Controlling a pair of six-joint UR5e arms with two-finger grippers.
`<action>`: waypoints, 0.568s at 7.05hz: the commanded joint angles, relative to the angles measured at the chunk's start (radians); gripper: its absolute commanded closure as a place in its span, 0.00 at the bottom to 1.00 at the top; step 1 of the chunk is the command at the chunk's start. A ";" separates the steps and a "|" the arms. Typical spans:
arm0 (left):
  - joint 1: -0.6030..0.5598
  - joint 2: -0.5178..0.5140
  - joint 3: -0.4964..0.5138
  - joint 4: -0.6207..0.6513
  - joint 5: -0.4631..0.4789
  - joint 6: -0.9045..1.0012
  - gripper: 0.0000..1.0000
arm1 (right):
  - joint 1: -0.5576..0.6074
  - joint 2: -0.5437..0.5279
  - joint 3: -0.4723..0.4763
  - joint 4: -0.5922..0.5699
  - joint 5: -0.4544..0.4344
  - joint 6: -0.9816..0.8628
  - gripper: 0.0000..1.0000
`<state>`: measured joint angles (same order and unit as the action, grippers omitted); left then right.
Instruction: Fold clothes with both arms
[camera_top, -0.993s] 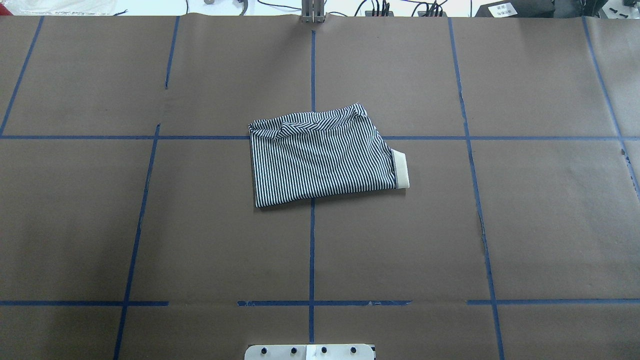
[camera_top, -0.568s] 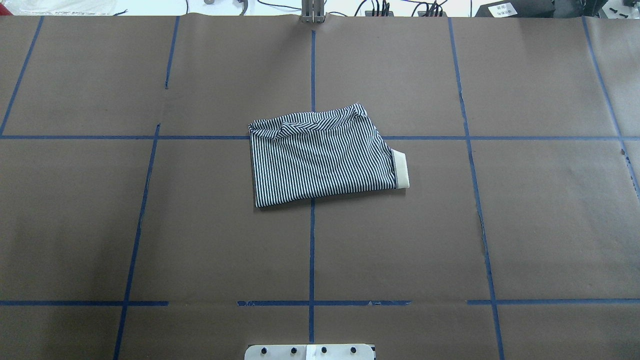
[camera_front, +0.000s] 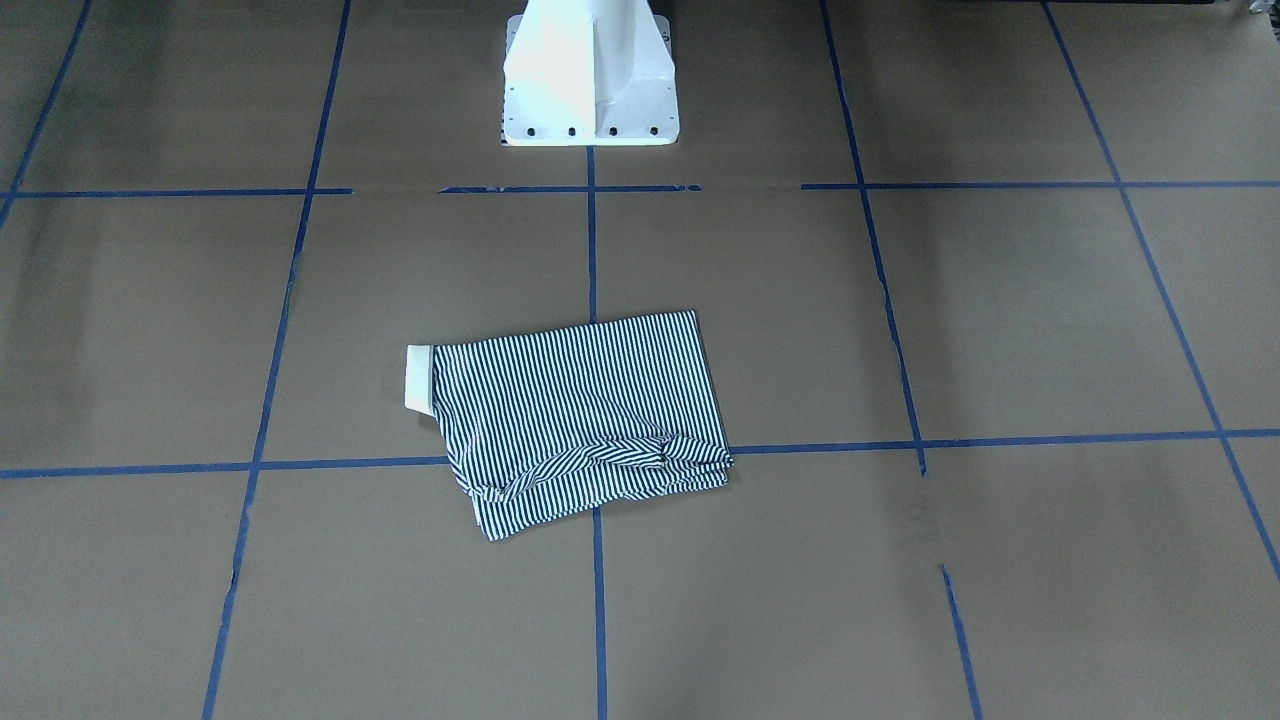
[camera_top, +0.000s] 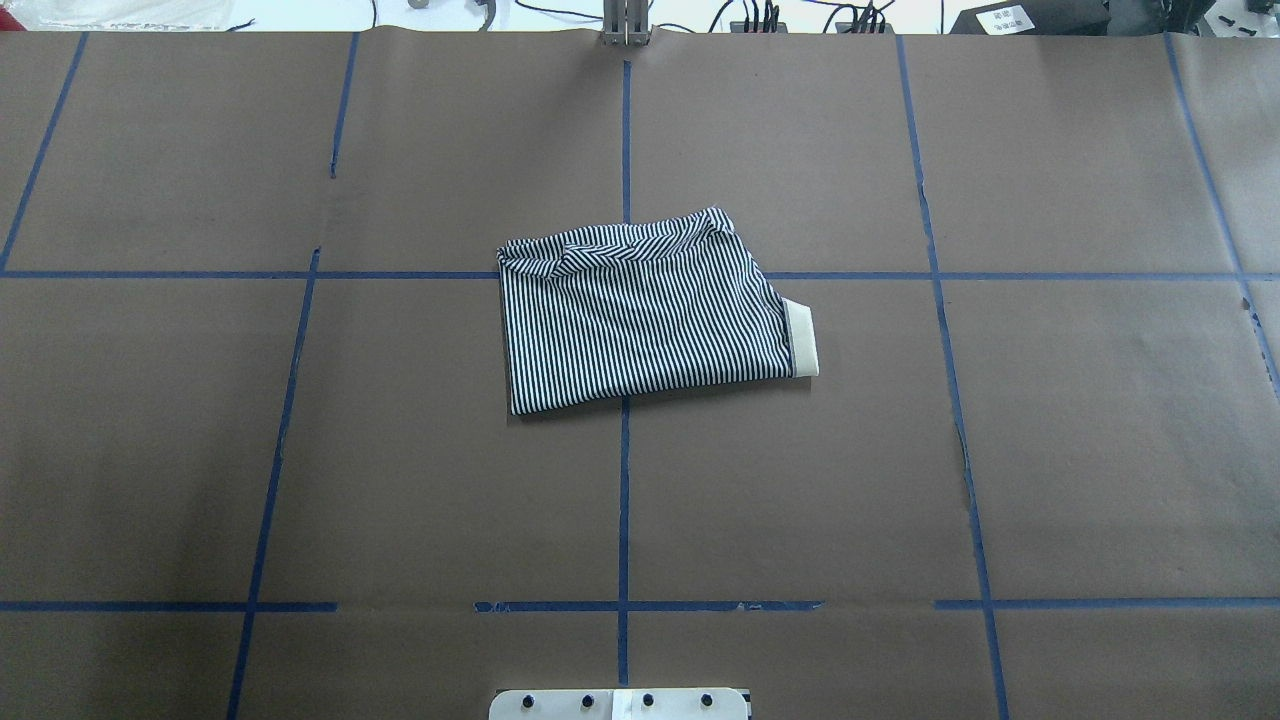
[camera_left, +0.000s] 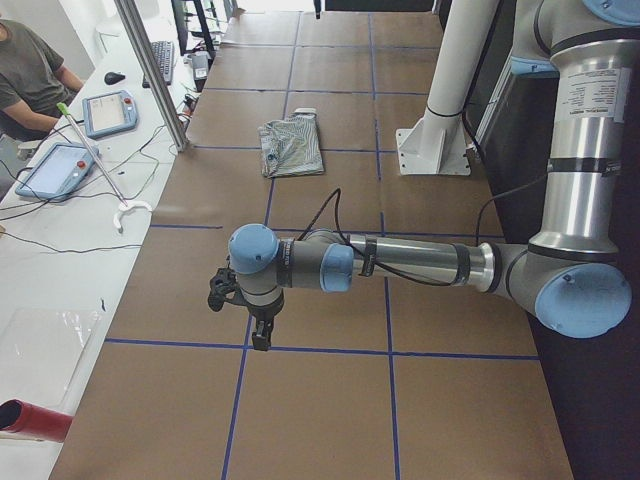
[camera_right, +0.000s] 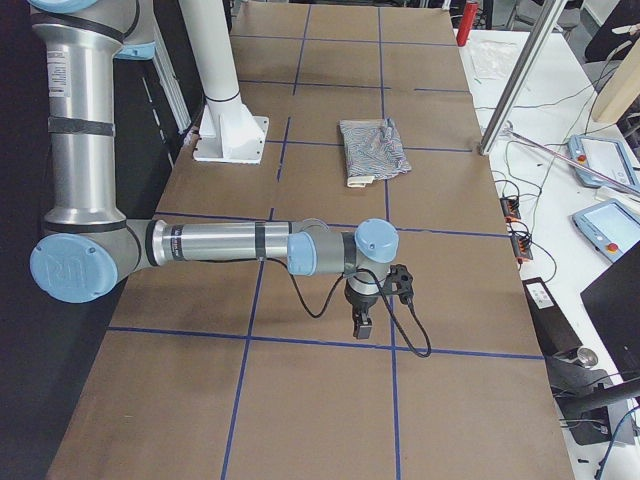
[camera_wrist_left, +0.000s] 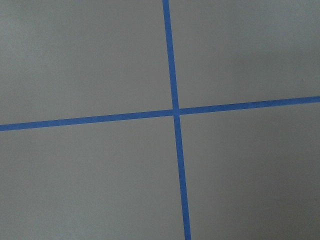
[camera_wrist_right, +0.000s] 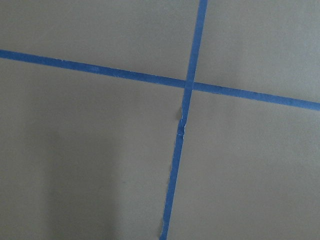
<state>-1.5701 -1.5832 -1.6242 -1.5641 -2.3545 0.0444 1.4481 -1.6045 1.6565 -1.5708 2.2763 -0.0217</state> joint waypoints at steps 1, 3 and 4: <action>0.001 0.000 0.001 -0.001 0.000 0.000 0.00 | 0.000 0.002 -0.003 0.000 0.000 0.000 0.00; 0.001 0.000 -0.035 0.010 -0.009 -0.003 0.00 | 0.000 0.000 -0.003 -0.002 0.003 0.000 0.00; 0.002 0.000 -0.036 0.010 -0.029 -0.006 0.00 | 0.000 0.000 -0.006 -0.002 0.002 0.000 0.00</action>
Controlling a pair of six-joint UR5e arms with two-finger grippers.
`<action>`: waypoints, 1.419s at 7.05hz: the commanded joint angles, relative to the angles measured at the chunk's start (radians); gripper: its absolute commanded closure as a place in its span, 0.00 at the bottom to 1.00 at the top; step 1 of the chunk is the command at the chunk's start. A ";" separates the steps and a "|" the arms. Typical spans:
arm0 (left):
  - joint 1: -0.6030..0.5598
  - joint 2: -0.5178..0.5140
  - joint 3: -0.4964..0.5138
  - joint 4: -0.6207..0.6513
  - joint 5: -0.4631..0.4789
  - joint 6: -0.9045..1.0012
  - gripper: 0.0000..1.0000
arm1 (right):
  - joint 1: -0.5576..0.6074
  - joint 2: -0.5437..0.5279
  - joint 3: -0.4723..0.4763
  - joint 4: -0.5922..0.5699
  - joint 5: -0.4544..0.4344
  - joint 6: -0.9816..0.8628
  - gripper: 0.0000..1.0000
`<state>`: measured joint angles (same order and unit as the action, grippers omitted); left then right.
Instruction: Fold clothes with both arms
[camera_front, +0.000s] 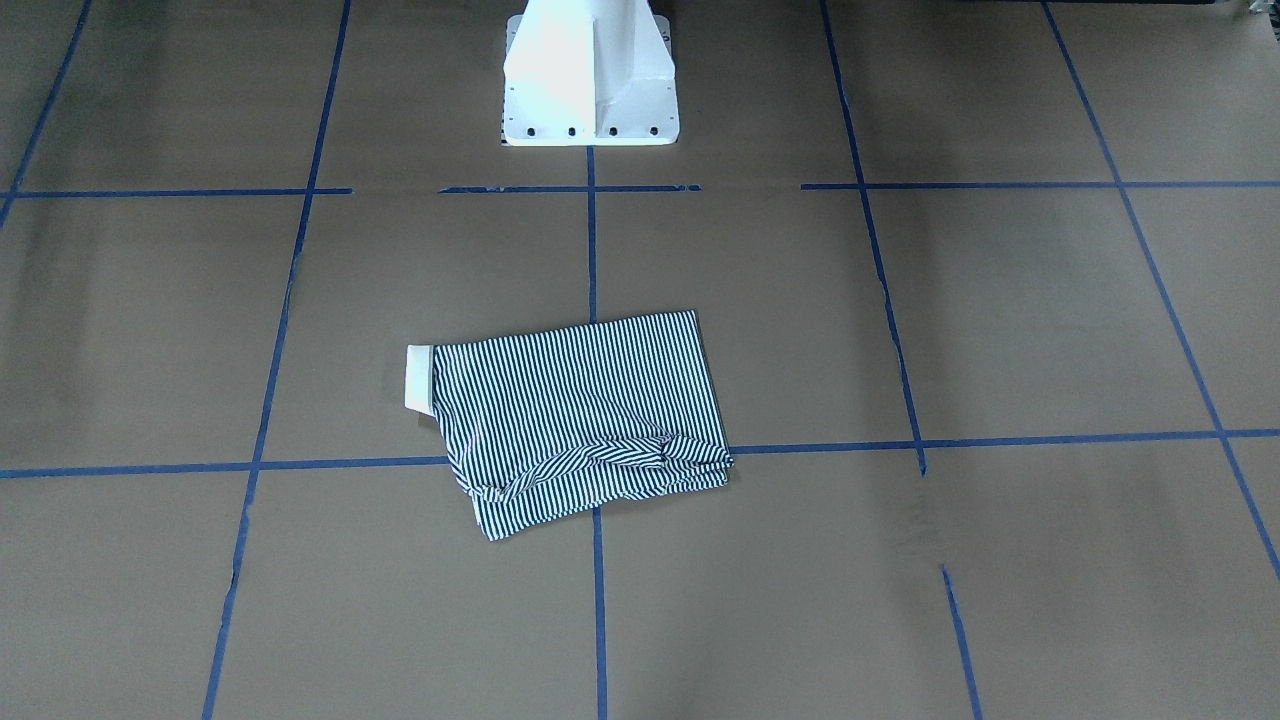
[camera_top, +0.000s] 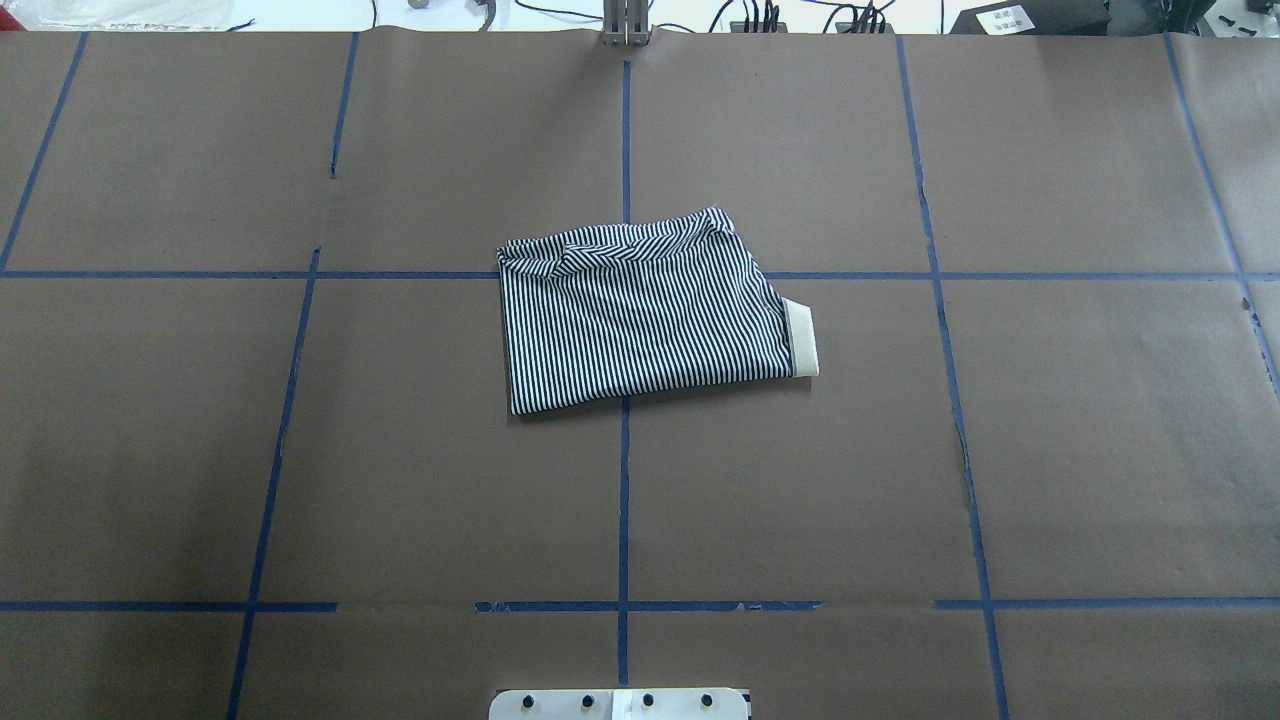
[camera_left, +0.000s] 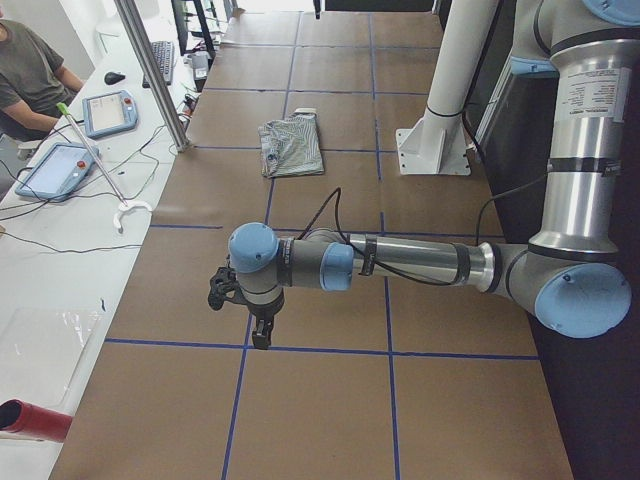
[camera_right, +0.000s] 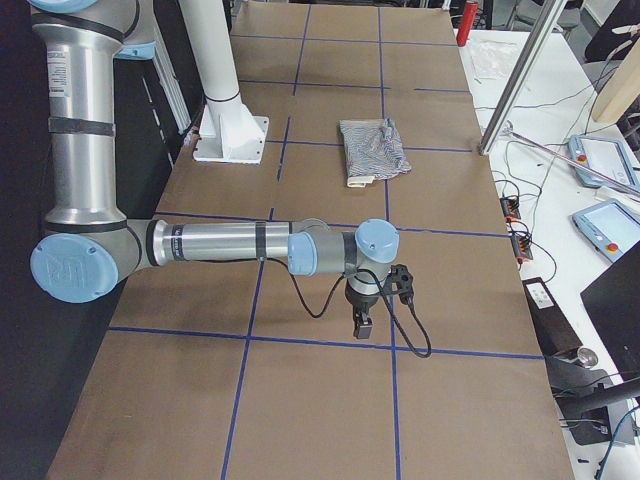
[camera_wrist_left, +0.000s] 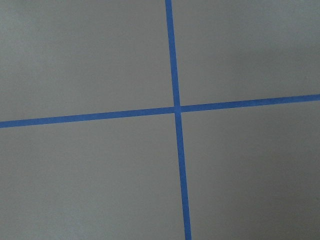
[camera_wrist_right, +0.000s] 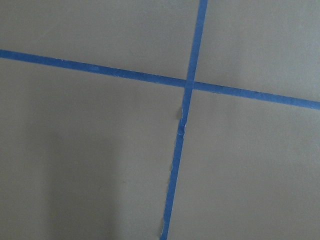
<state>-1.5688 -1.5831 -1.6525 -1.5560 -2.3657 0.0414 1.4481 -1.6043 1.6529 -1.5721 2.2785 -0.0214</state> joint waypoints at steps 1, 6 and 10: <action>0.001 0.000 -0.007 0.004 -0.018 -0.003 0.00 | 0.000 -0.002 -0.004 0.000 0.001 0.000 0.00; 0.001 0.015 0.004 0.004 -0.039 -0.003 0.00 | 0.000 -0.003 -0.010 0.000 0.012 0.000 0.00; 0.003 0.012 0.002 -0.007 -0.046 0.000 0.00 | 0.000 0.001 -0.001 0.000 0.012 0.002 0.00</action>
